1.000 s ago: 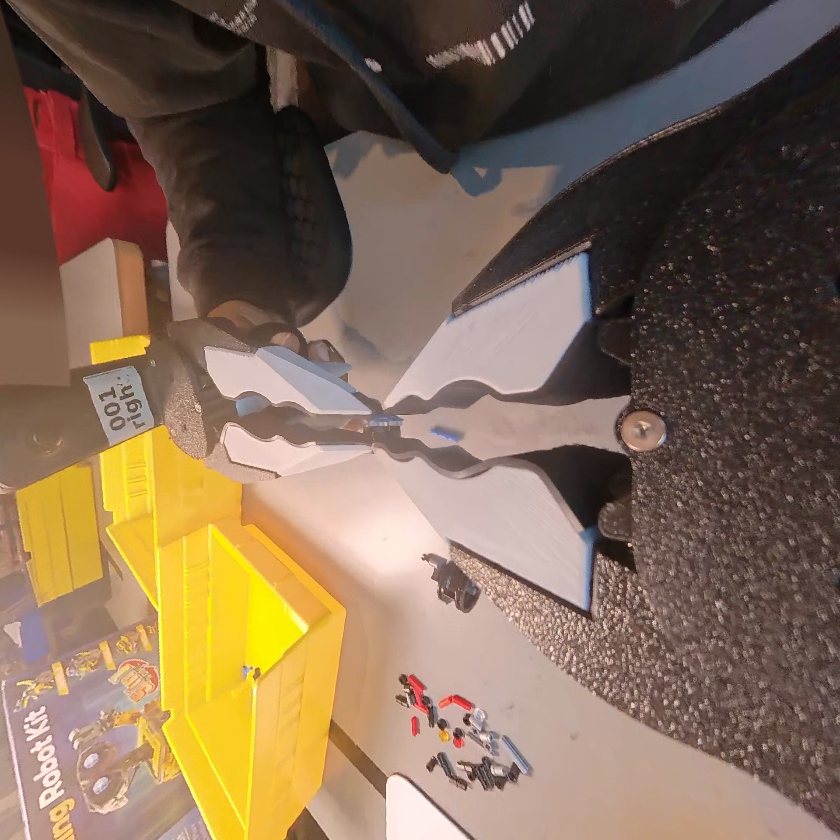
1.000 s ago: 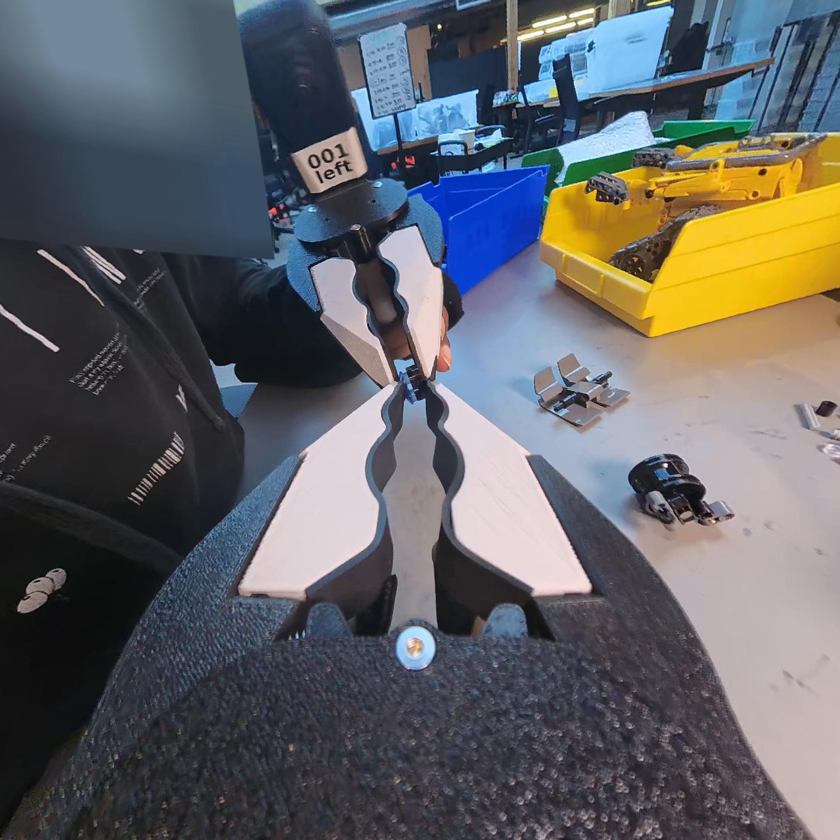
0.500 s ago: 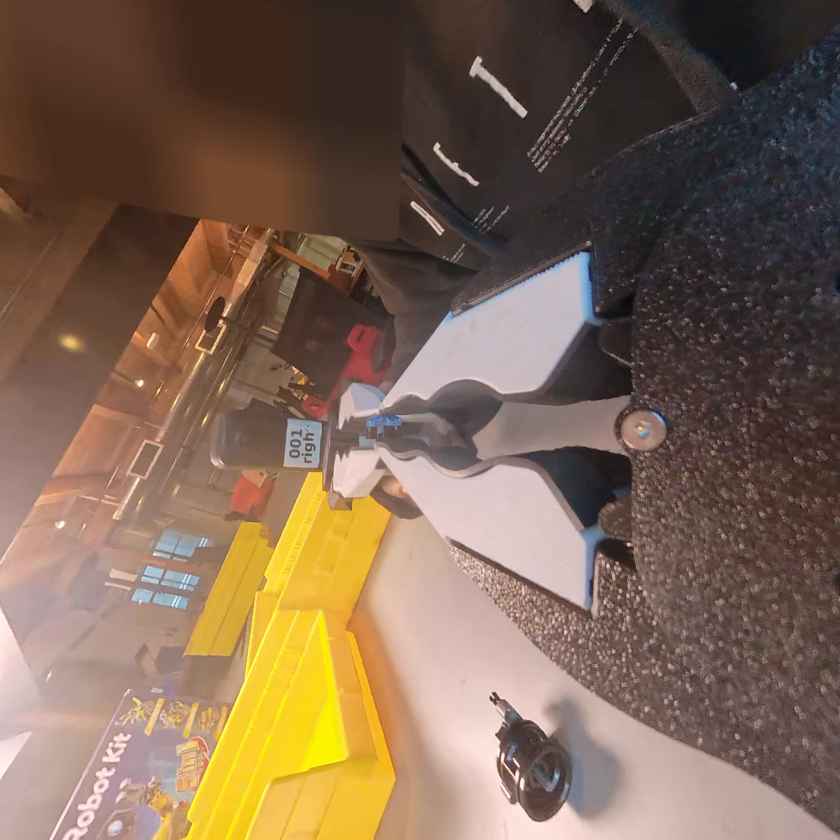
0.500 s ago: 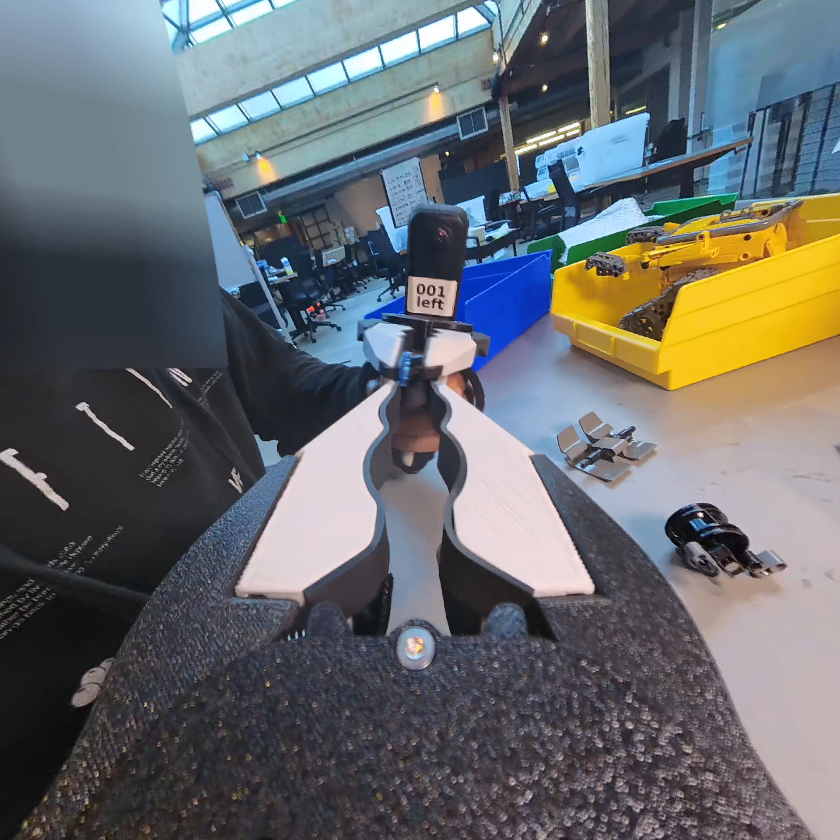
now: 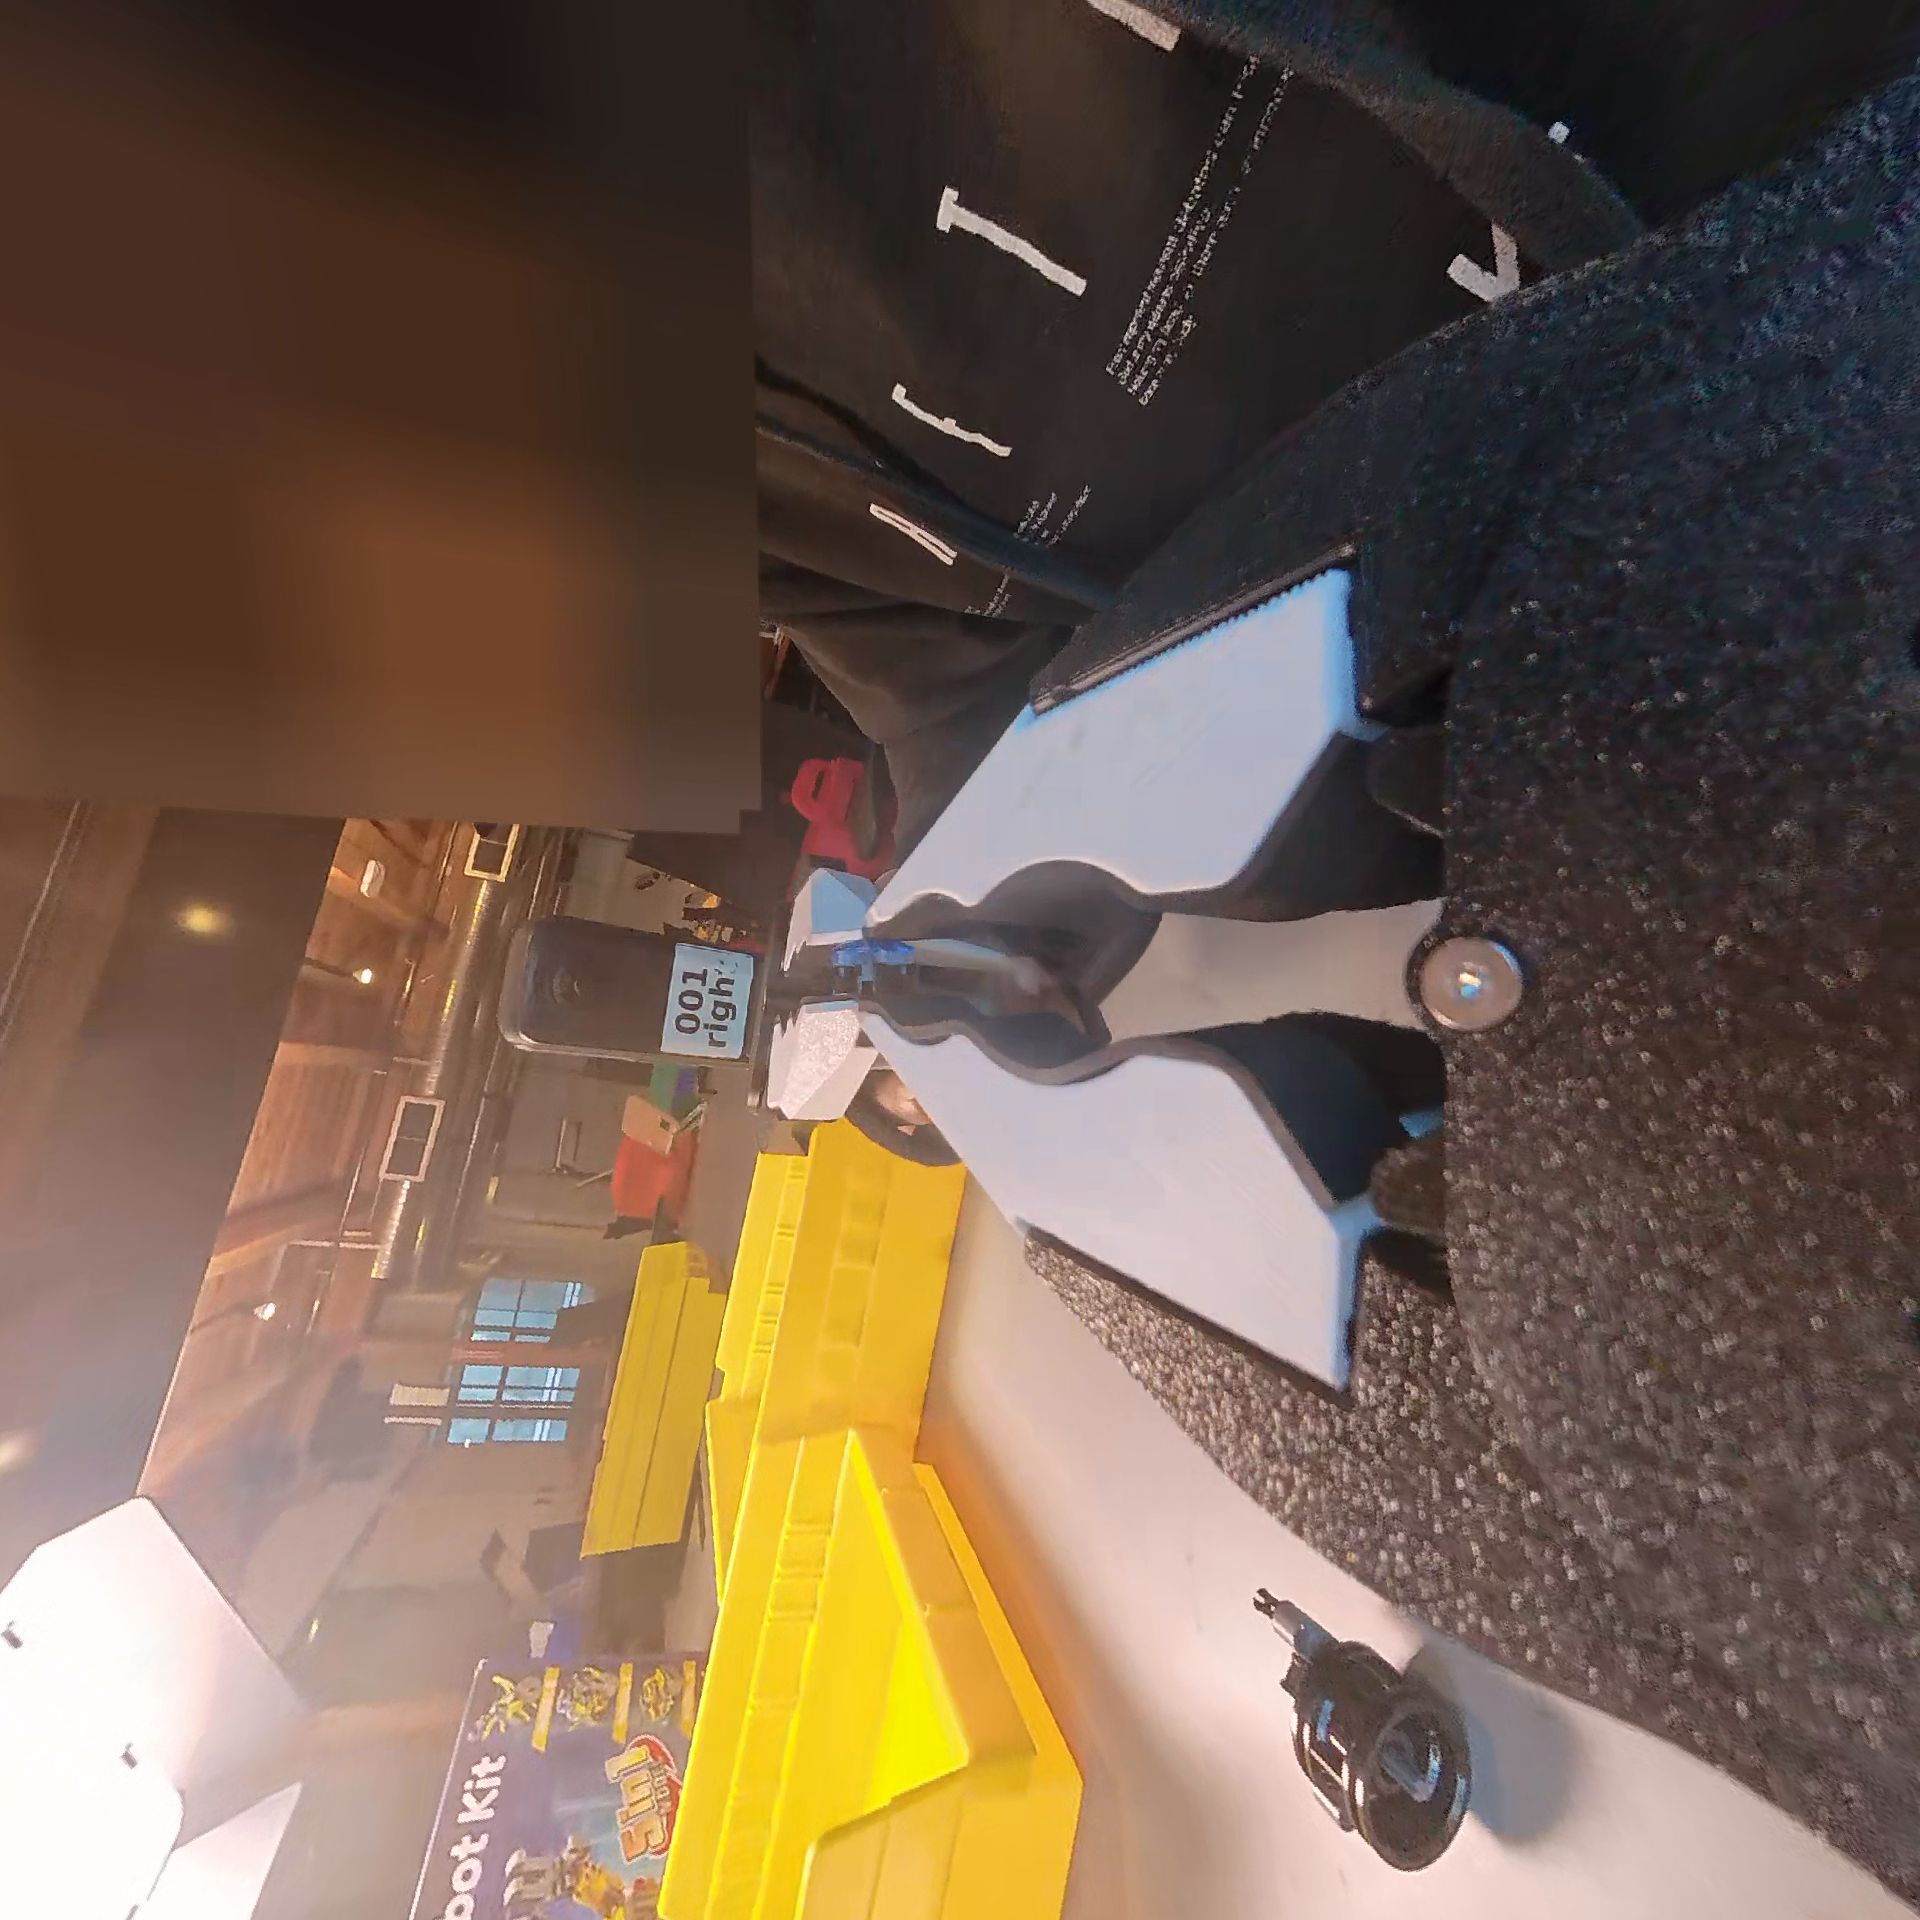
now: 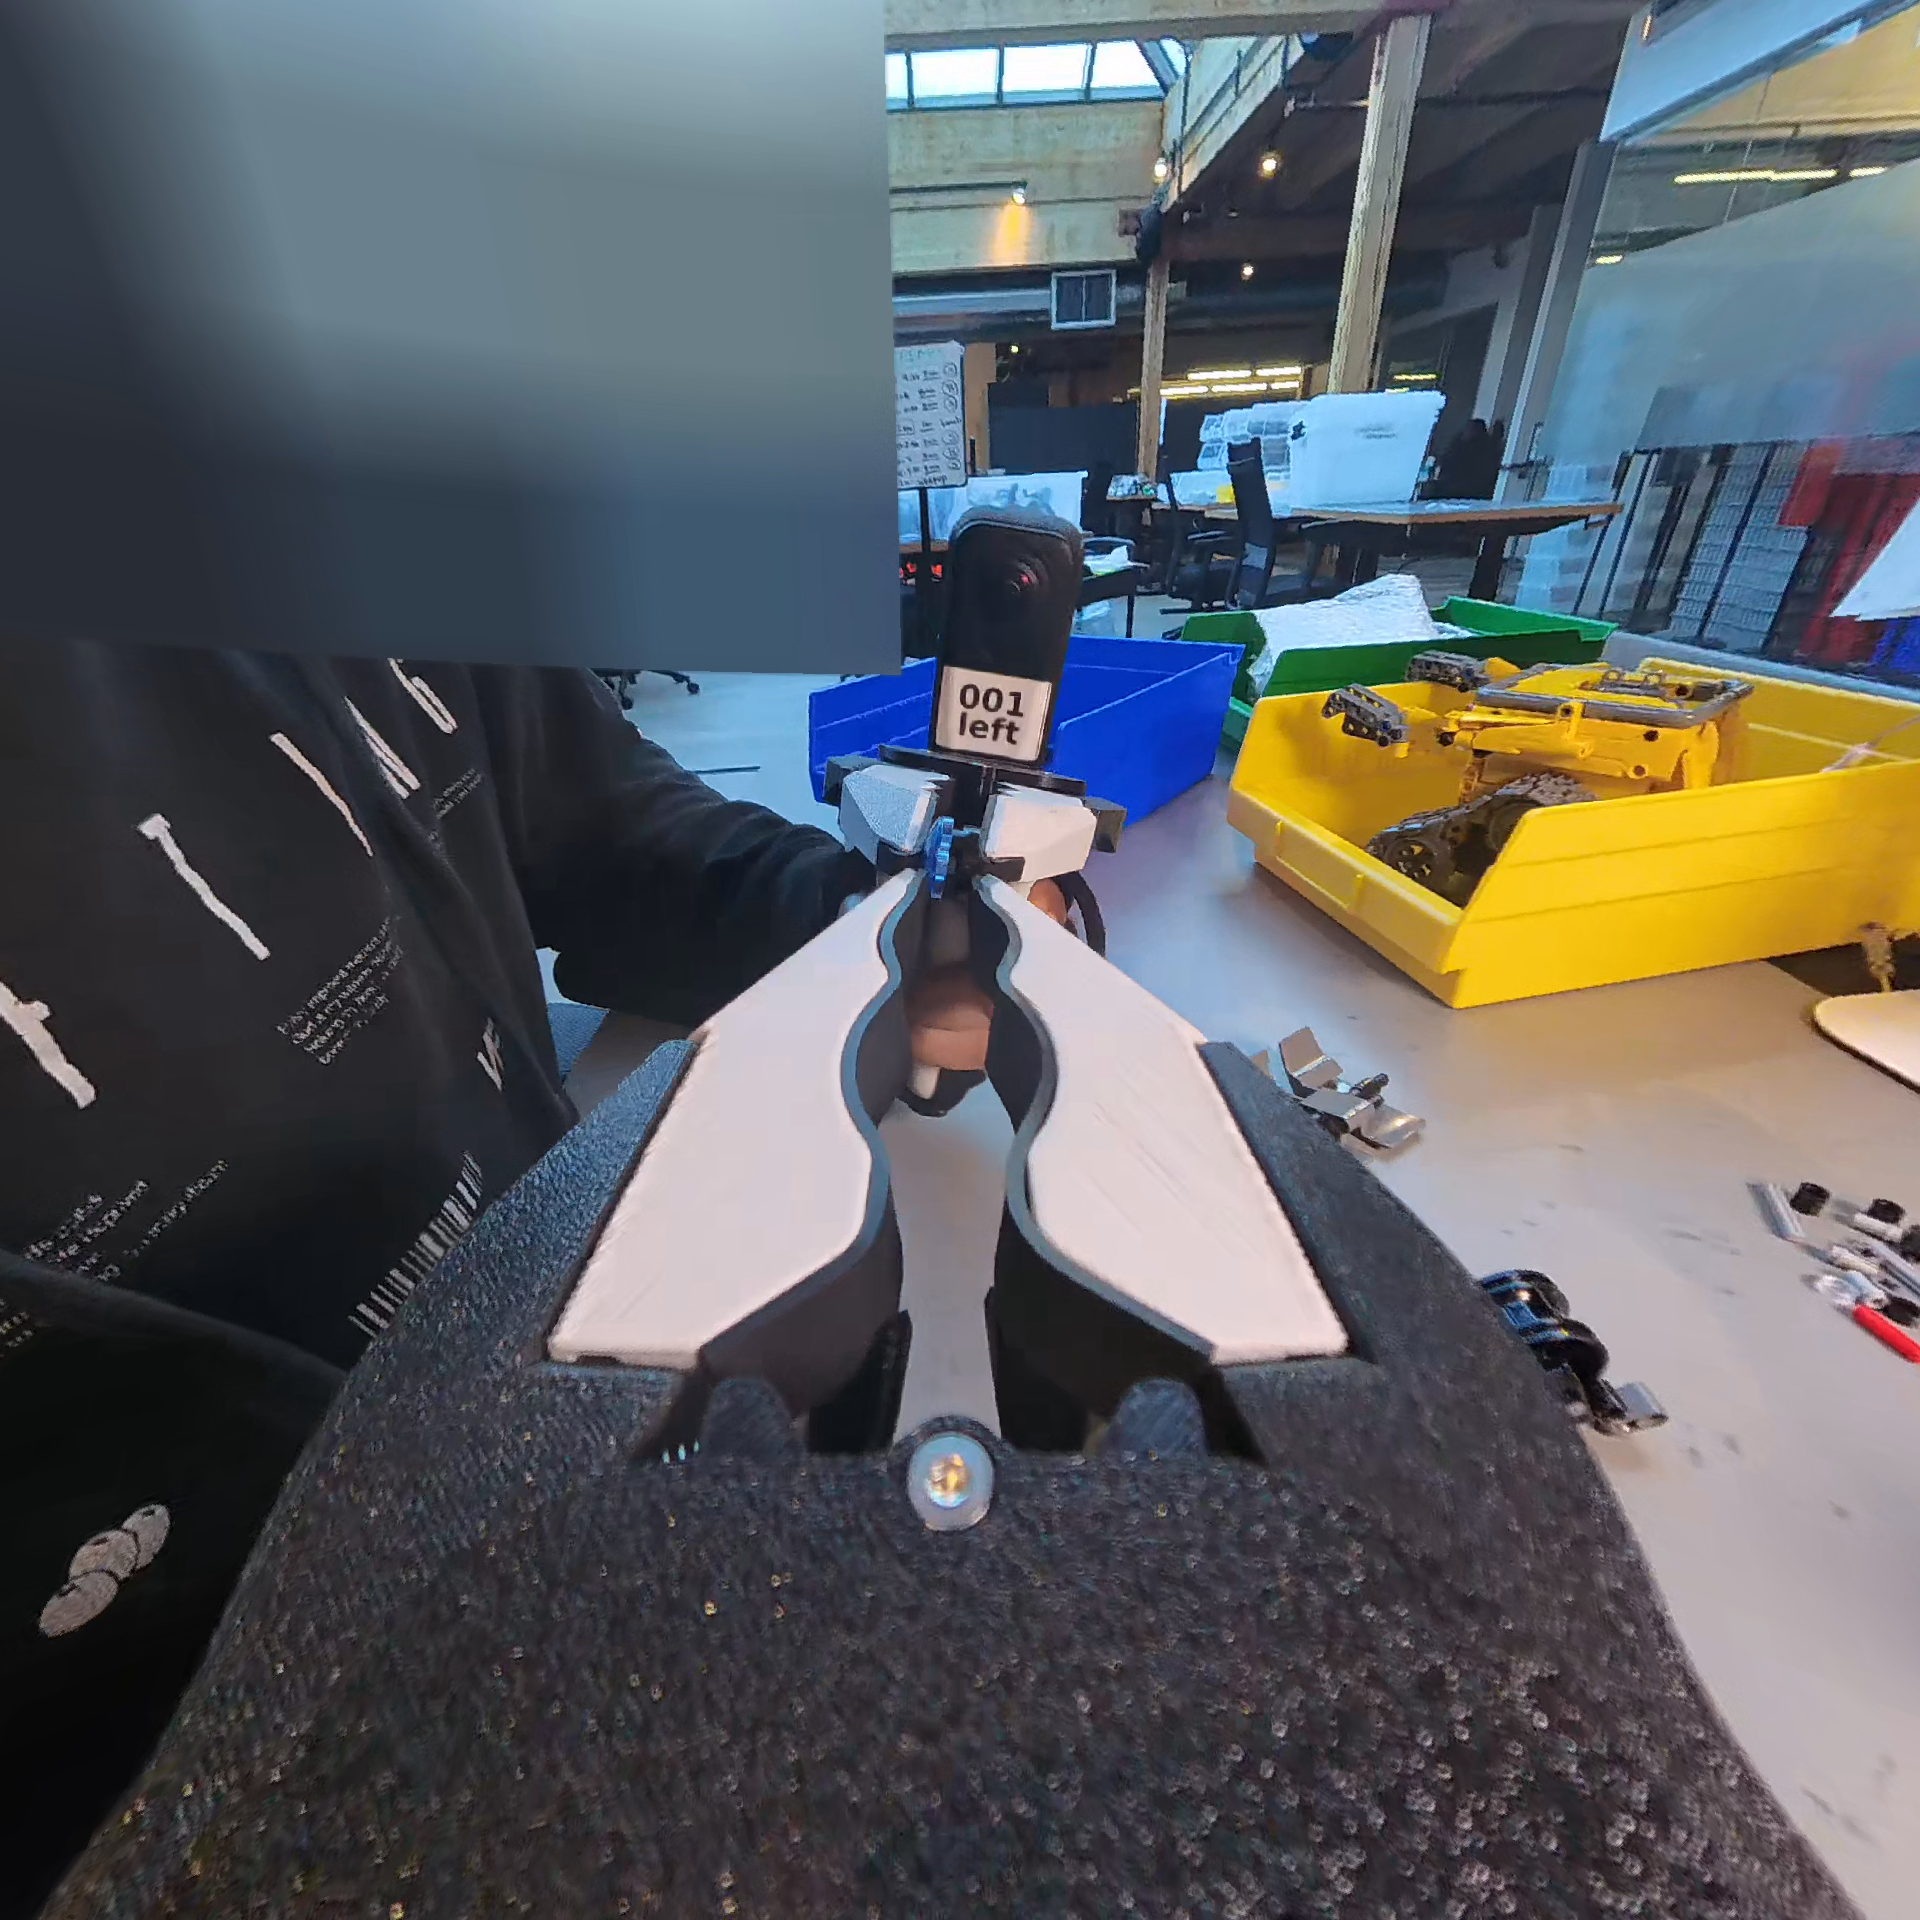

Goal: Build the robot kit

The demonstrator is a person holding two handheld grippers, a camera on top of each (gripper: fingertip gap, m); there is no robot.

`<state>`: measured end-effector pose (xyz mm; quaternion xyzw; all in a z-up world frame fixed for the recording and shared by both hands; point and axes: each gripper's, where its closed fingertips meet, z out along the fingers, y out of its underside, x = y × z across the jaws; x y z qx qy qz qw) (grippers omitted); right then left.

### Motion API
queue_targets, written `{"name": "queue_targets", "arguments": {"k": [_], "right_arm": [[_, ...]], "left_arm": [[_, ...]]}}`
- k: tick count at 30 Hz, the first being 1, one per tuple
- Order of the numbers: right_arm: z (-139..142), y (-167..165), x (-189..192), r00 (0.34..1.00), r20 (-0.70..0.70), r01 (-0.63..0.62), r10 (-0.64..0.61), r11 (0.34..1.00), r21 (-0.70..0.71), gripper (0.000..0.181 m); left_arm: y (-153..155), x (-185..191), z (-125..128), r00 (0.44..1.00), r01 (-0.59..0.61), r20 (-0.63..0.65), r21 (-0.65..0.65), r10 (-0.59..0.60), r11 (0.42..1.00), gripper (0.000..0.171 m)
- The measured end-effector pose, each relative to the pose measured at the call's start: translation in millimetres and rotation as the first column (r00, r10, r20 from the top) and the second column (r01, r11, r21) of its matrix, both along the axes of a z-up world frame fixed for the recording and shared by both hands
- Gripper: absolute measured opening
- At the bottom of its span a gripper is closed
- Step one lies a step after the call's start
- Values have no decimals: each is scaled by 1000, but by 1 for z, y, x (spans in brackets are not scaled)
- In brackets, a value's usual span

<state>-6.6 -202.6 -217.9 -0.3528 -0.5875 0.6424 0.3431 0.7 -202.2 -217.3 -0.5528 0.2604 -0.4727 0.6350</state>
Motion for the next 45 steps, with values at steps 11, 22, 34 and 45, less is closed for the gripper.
{"name": "queue_targets", "arguments": {"k": [11, 22, 34, 45], "right_arm": [[0, 0, -4, 999, 5, 43, -43, 999, 12, 4], [-18, 5, -2, 999, 37, -34, 35, 999, -21, 19], [-28, 3, -3, 993, 98, -62, 64, 998, -29, 23], [-23, 0, -1, 983, 83, -146, 162, 974, -170, 13]], "left_arm": [[0, -4, -1, 1000, -8, -29, 26, 9, 1000, 9], [6, -3, -23, 943, -108, -309, 71, 125, 992, 9], [7, 1, -35, 760, -182, -562, 296, 325, 938, 9], [5, 4, -28, 668, -190, -594, 446, 448, 875, 9]]}}
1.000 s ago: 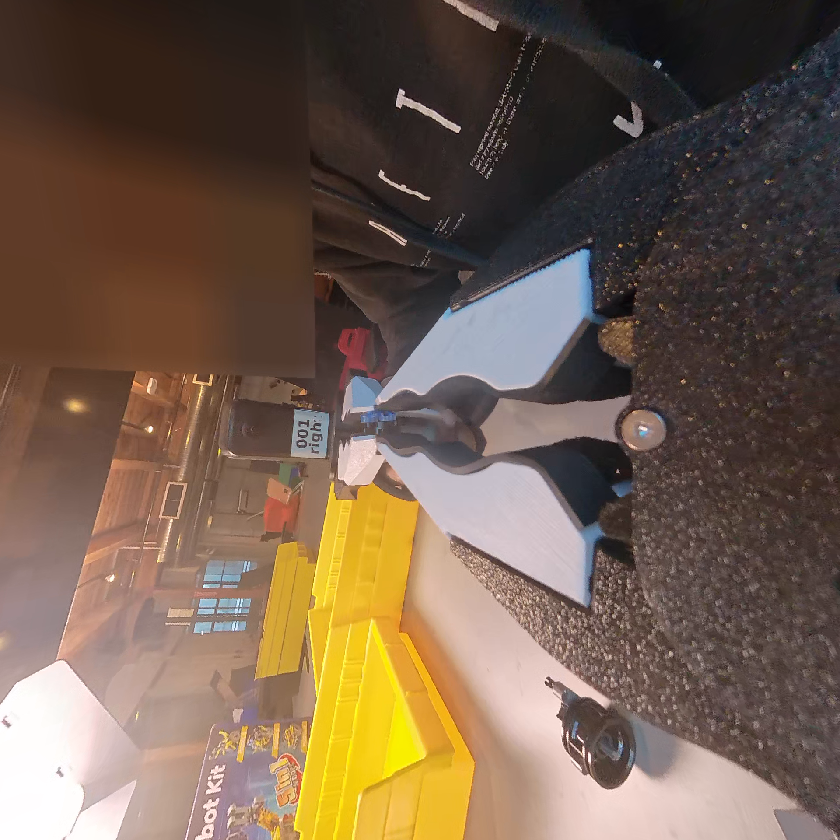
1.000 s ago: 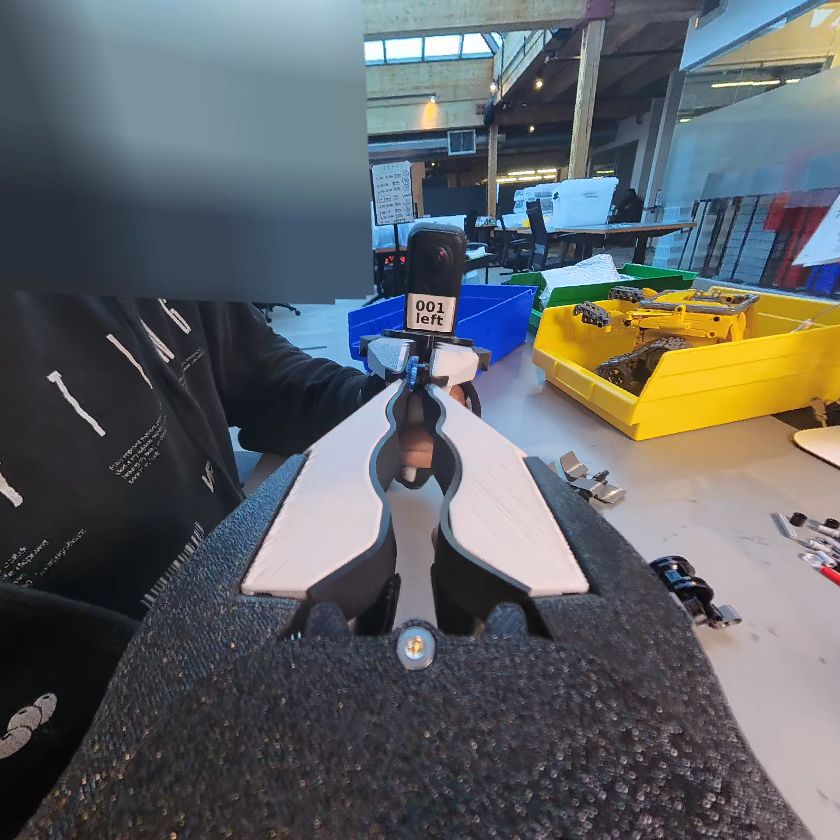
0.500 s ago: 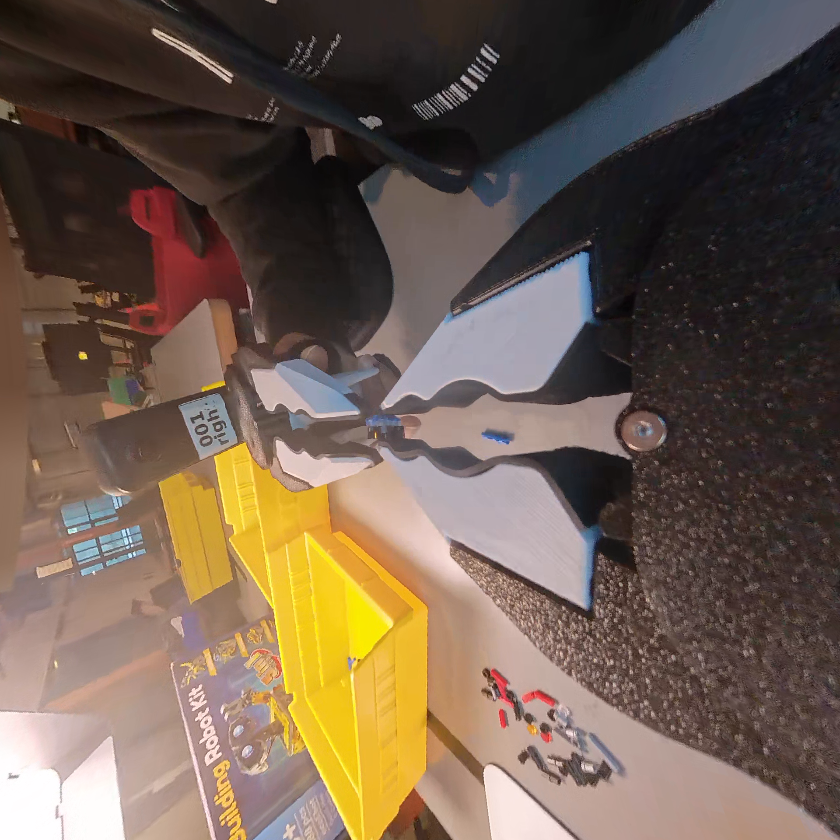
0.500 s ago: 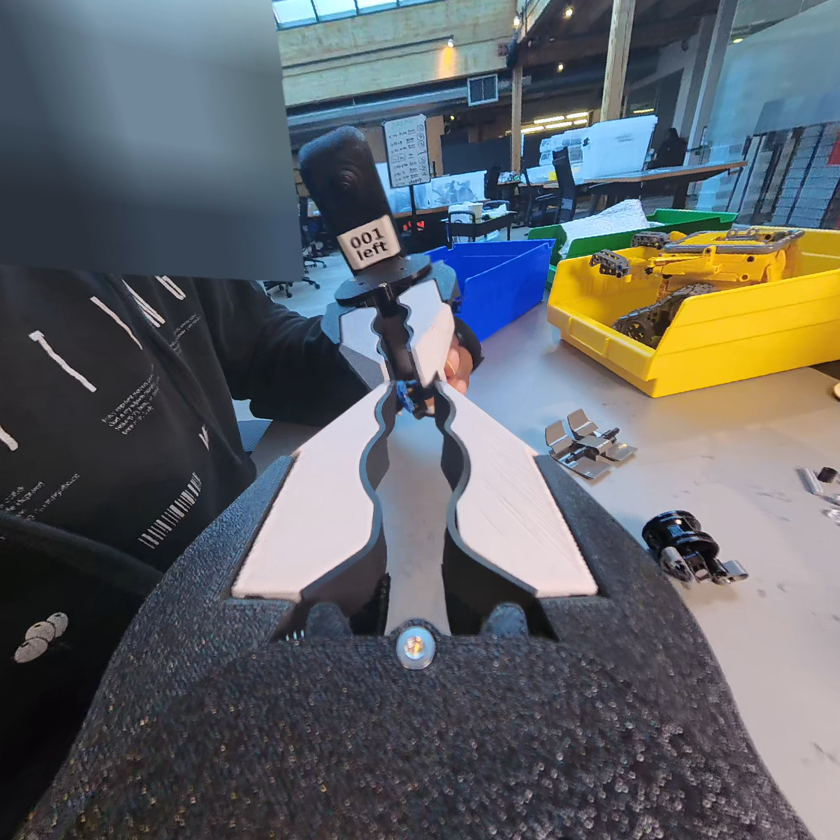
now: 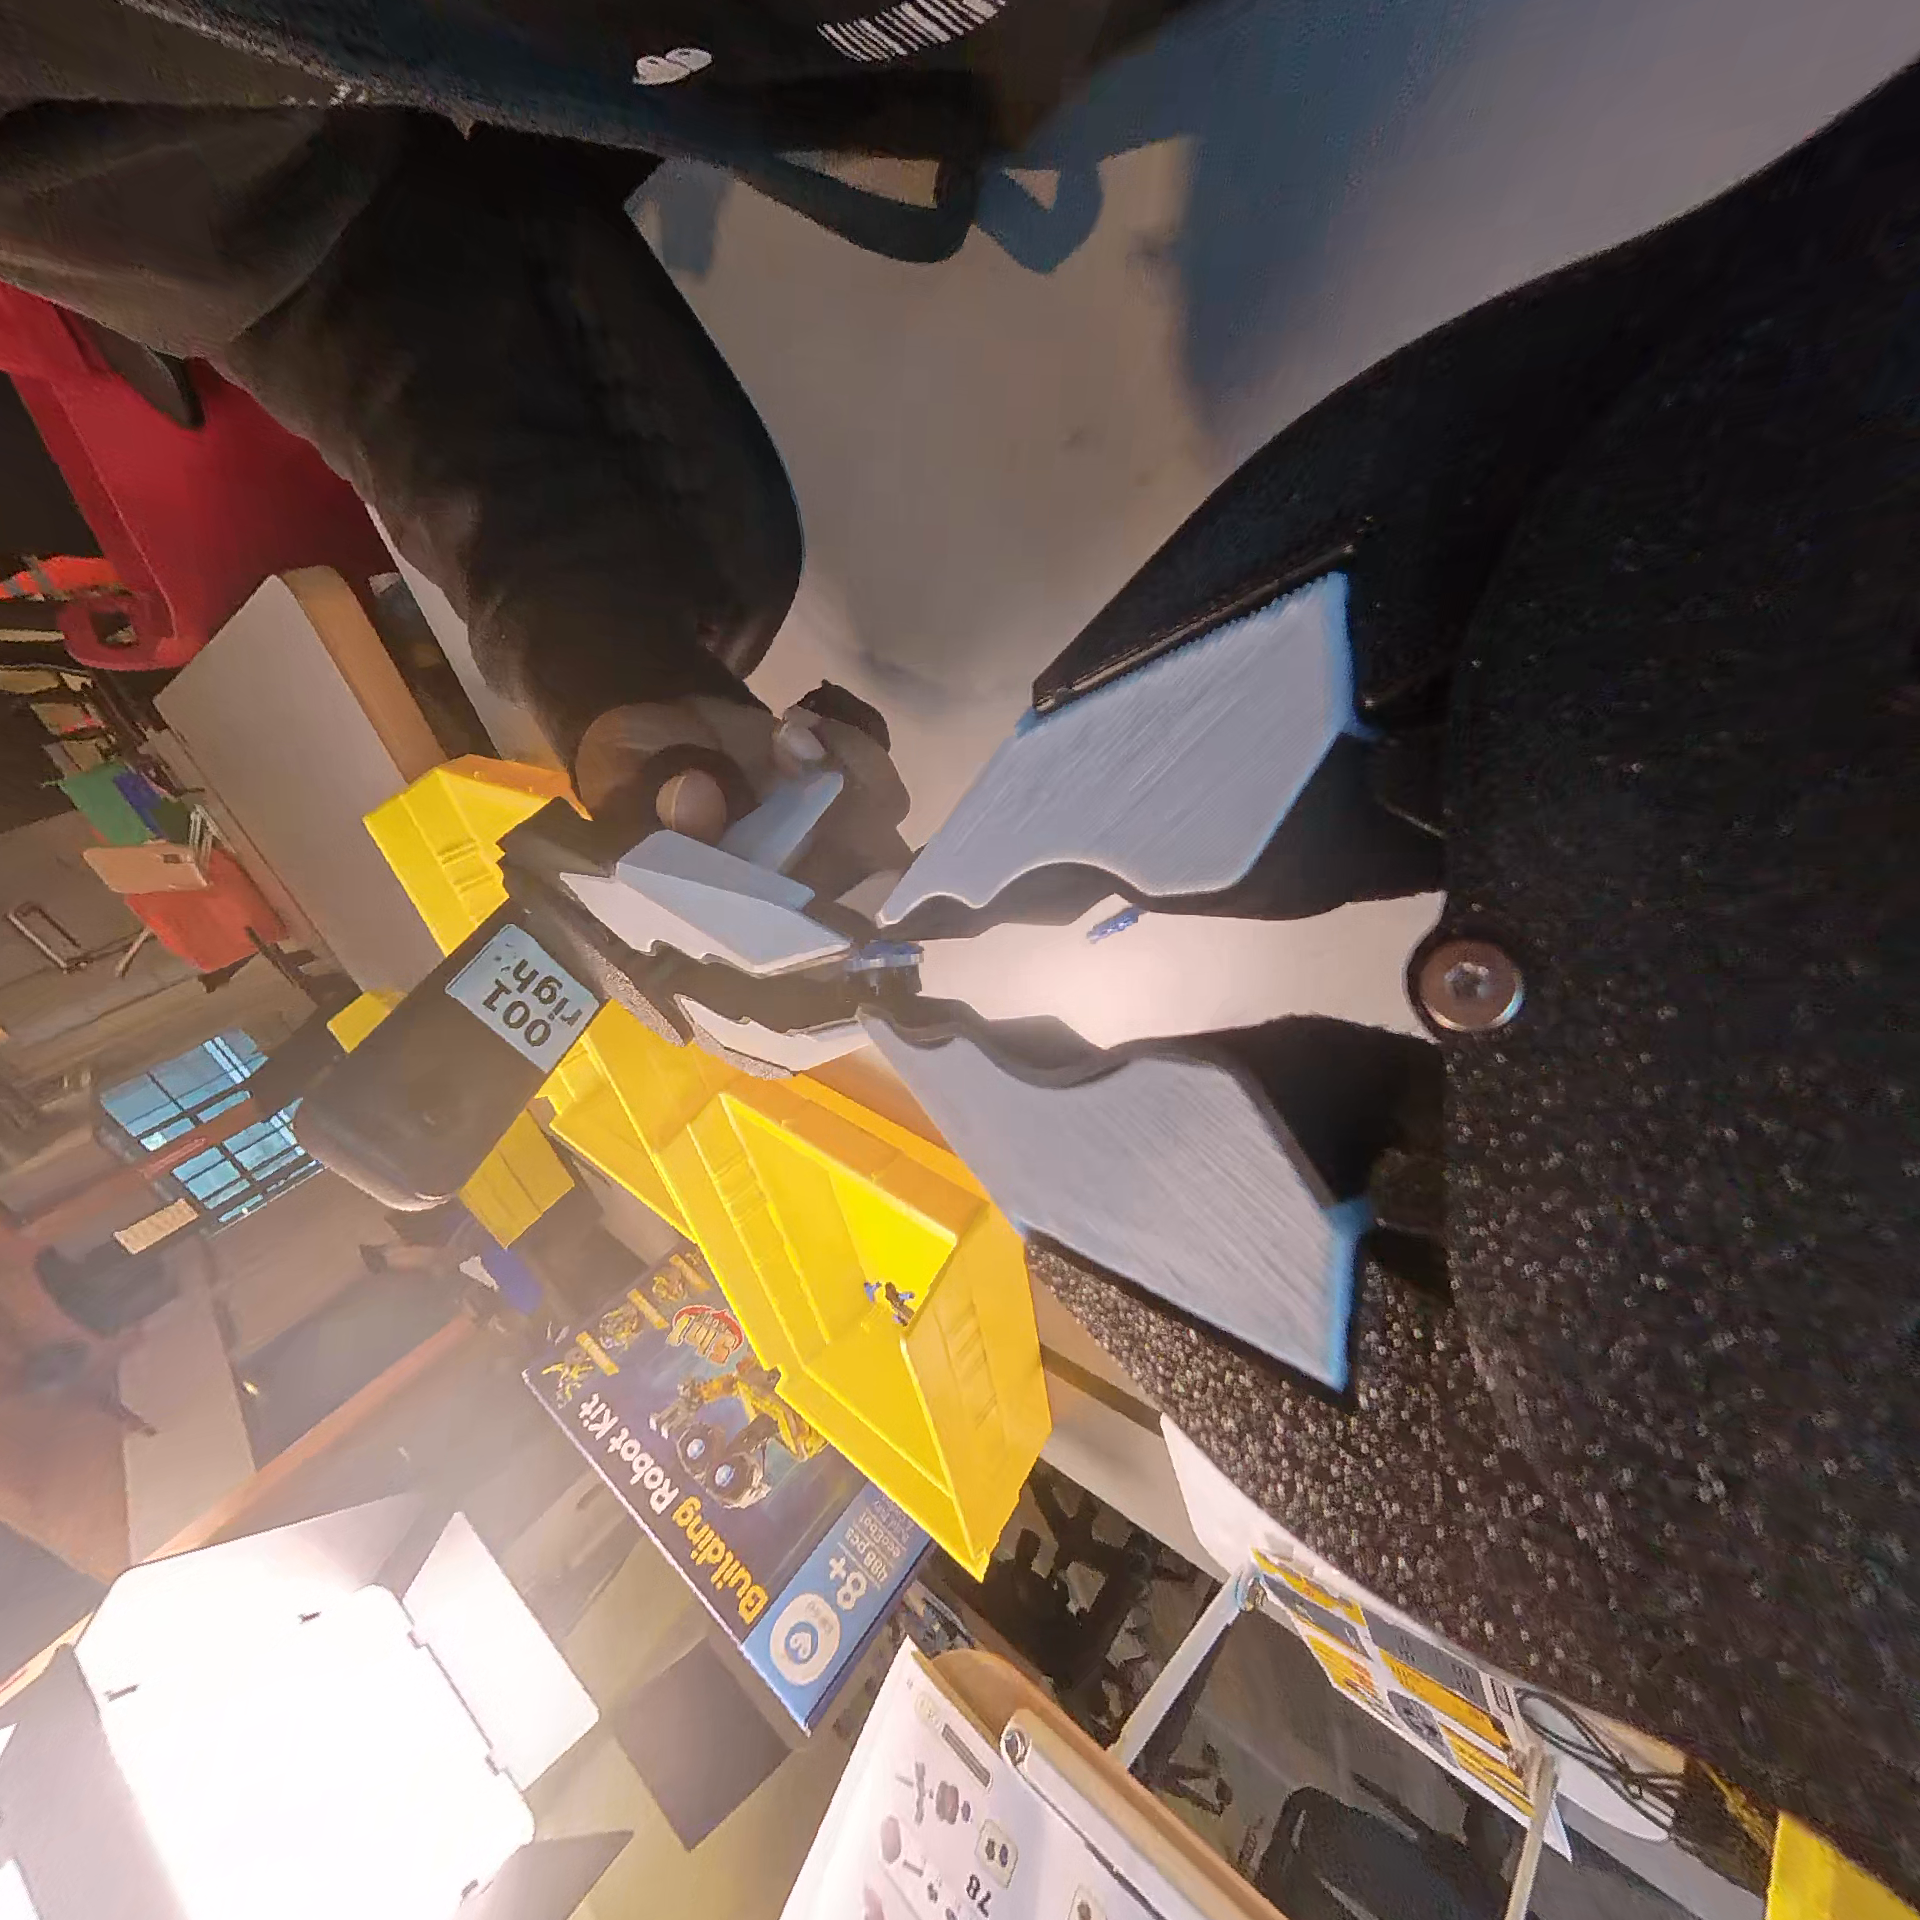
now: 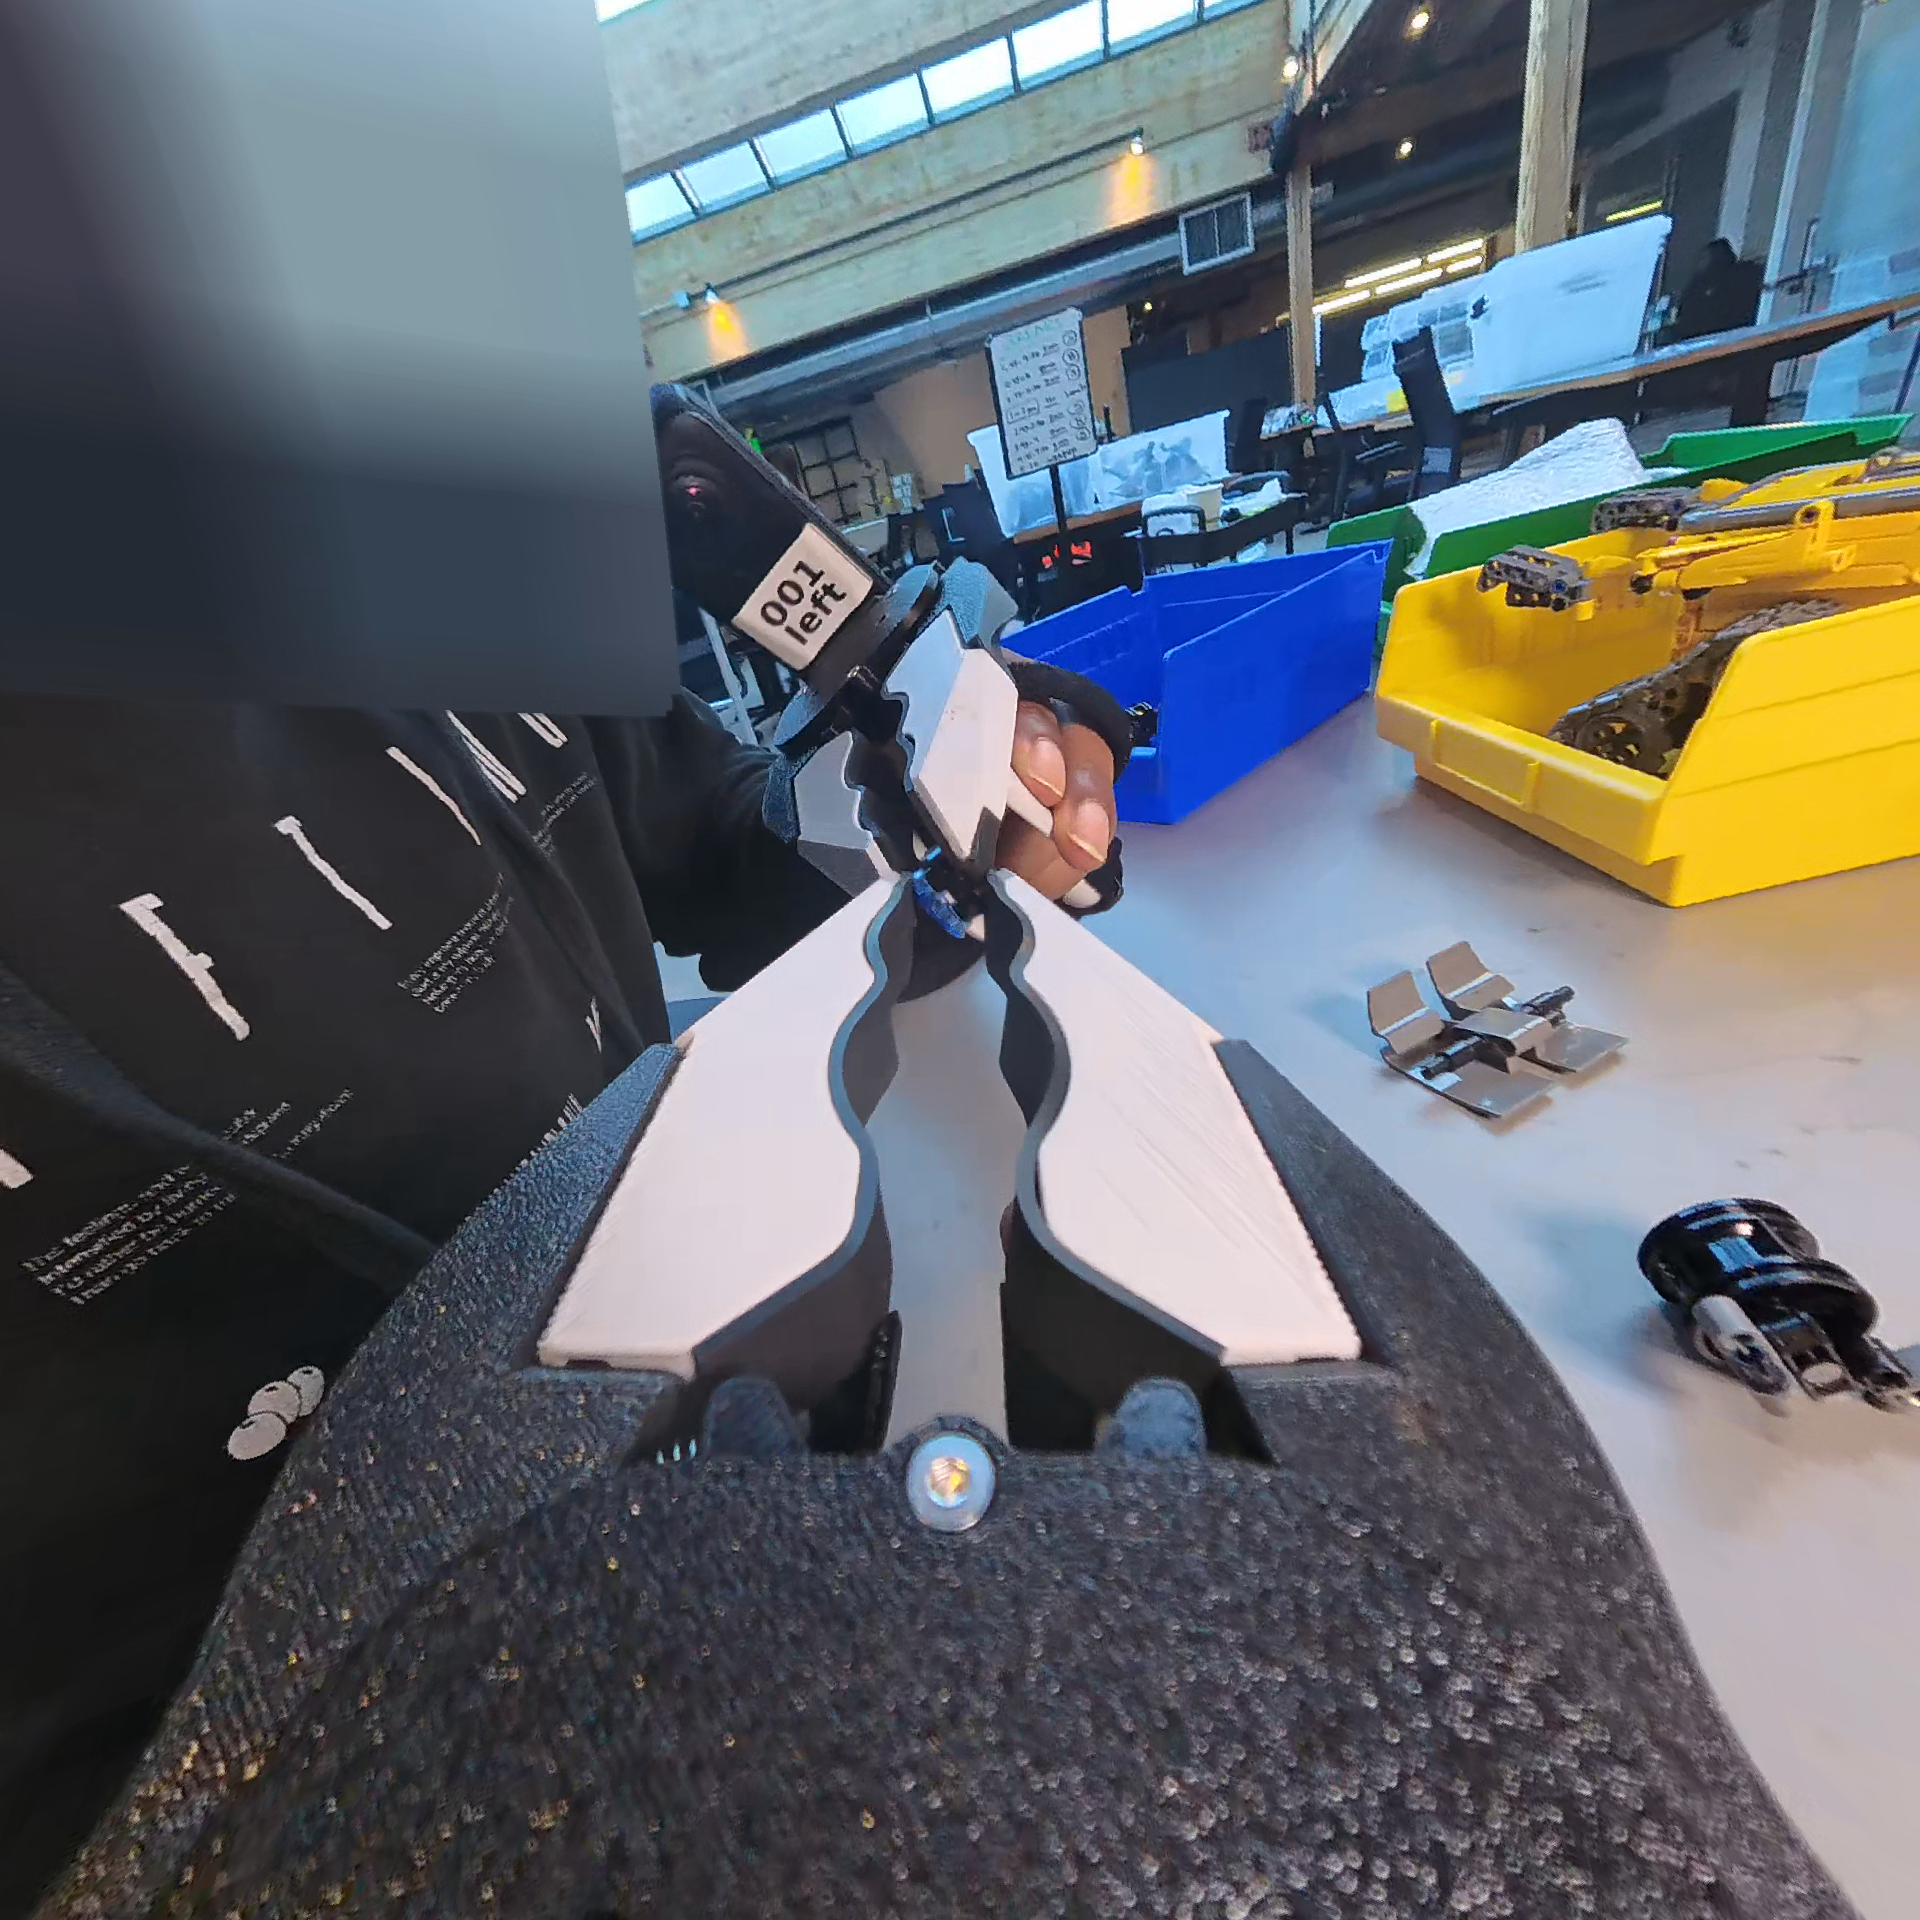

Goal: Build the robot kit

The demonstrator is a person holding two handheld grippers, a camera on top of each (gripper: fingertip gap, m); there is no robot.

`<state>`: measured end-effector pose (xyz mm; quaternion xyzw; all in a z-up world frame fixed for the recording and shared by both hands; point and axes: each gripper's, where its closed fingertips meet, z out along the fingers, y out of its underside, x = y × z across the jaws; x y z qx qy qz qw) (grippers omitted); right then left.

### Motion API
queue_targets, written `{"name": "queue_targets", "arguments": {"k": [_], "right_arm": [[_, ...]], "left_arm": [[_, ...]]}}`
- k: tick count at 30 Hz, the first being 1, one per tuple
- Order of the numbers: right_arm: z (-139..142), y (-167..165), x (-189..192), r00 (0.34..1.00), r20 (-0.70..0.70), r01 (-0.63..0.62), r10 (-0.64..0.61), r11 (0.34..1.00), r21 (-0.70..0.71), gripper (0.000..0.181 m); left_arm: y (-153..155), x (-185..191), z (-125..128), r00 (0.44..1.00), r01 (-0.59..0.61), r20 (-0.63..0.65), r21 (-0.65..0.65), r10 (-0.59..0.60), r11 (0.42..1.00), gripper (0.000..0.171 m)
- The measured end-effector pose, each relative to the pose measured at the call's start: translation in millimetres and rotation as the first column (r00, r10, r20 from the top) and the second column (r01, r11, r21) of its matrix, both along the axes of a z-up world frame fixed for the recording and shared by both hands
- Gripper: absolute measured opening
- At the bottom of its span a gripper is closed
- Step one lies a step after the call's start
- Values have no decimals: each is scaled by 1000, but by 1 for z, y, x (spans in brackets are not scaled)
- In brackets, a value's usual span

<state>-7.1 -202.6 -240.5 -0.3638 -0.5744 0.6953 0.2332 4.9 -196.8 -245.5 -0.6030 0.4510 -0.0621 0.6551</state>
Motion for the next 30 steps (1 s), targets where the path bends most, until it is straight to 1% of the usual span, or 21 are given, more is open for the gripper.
{"name": "queue_targets", "arguments": {"k": [3, 7, 10, 12, 16, 18, 20, 22, 24, 27, 29, 30], "right_arm": [[1, 0, 0, 1000, -14, 9, -9, 1000, 14, 12], [4, 1, 0, 999, -28, 17, -16, 1000, 12, 12], [5, 2, -2, 1000, -17, 19, -19, 999, -27, 11], [7, 5, -4, 1000, -2, 25, -25, 996, -80, 11], [7, 13, -10, 999, 40, 44, -36, 981, -191, 11], [7, 15, -12, 998, 55, 53, -42, 972, -230, 11], [7, 16, -14, 997, 59, 65, -53, 969, -238, 11], [5, 20, -17, 993, 91, 91, -69, 960, -267, 11], [4, 22, -20, 990, 123, 100, -63, 940, -325, 12], [0, 27, -22, 987, 151, 113, -59, 920, -376, 14], [2, 29, -22, 987, 150, 112, -55, 907, -406, 15], [5, 31, -21, 989, 133, 110, -60, 905, -412, 14]], "left_arm": [[0, 0, 1, 1000, 0, 3, 4, 0, 1000, 10], [-1, 0, 4, 996, 30, 81, -39, -27, 999, 10], [0, -1, 6, 980, 61, 194, -108, -39, 992, 10], [3, -3, 8, 966, 69, 258, -159, -26, 985, 9], [9, -9, 9, 916, 106, 401, -284, 17, 953, 9], [11, -11, 9, 902, 111, 430, -307, 34, 945, 9], [13, -13, 9, 905, 94, 422, -307, 47, 947, 9], [16, -16, 7, 895, 82, 438, -340, 81, 937, 9], [18, -19, 6, 862, 118, 496, -394, 103, 911, 9], [22, -21, 4, 808, 194, 574, -472, 133, 860, 9], [21, -22, 5, 744, 284, 653, -499, 140, 819, 9], [22, -24, 8, 693, 334, 704, -504, 155, 796, 9]]}}
